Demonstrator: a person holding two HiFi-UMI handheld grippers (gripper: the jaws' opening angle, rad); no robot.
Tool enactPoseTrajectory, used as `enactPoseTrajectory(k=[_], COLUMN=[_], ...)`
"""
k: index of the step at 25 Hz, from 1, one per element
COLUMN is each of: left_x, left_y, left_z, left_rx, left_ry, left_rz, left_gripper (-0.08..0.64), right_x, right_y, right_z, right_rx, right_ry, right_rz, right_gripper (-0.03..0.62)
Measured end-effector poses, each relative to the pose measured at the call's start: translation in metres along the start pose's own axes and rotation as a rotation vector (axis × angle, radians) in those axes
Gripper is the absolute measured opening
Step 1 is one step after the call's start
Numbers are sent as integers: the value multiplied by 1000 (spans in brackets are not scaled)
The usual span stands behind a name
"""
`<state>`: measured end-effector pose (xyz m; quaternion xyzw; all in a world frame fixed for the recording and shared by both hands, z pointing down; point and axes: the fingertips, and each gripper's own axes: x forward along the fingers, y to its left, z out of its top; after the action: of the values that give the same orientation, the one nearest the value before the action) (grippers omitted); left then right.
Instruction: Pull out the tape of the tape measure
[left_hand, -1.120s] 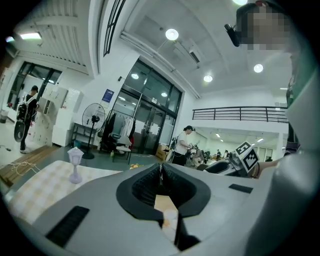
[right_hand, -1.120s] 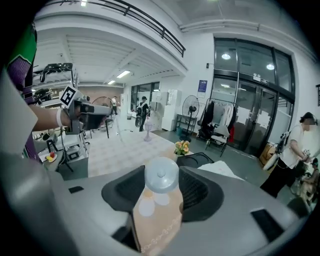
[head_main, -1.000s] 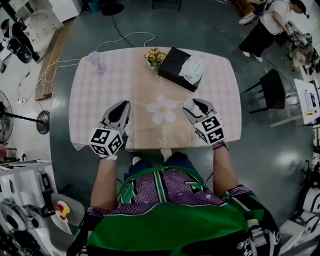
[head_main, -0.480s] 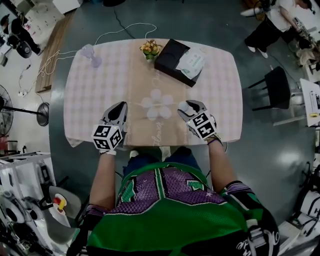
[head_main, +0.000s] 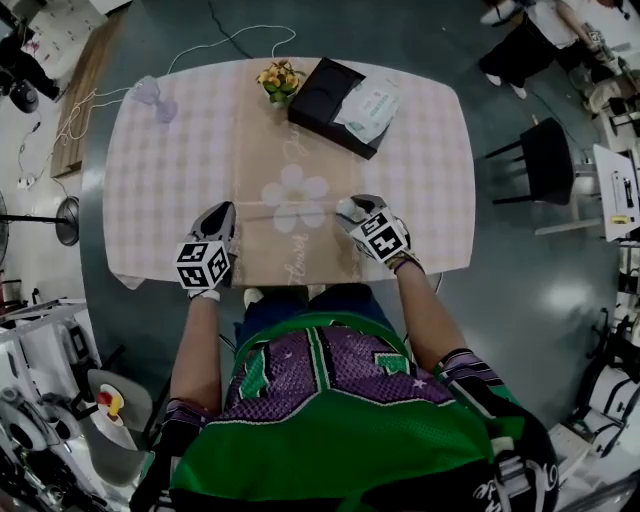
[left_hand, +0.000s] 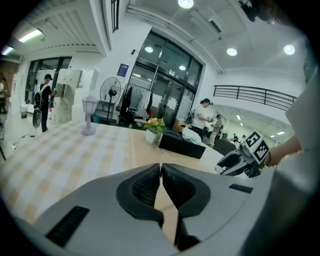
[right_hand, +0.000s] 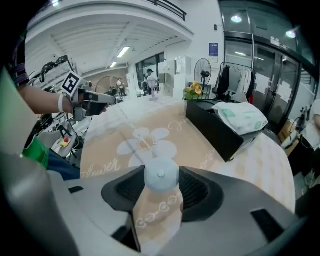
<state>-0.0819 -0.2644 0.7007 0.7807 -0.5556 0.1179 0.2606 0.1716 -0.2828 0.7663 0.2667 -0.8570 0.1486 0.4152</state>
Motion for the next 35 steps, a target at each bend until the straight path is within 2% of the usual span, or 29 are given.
enactPoseTrajectory(k=[16, 26, 31, 35], left_x=[41, 53, 46, 37], left_y=[33, 40, 47, 50], left_z=[-75, -90, -92, -92], left_rx=[-110, -118, -112, -123], left_ry=[149, 301, 314, 305], left_rz=[97, 168, 177, 181], left_gripper=[29, 32, 100, 109], right_x=[46, 49, 47, 38], right_y=[-9, -10, -13, -14], right_z=[-25, -28, -29, -29], right_rx=[0, 13, 89, 116], right_ry=[65, 42, 34, 39], right_rz=[31, 32, 25, 20], right_gripper=[222, 225, 232, 245])
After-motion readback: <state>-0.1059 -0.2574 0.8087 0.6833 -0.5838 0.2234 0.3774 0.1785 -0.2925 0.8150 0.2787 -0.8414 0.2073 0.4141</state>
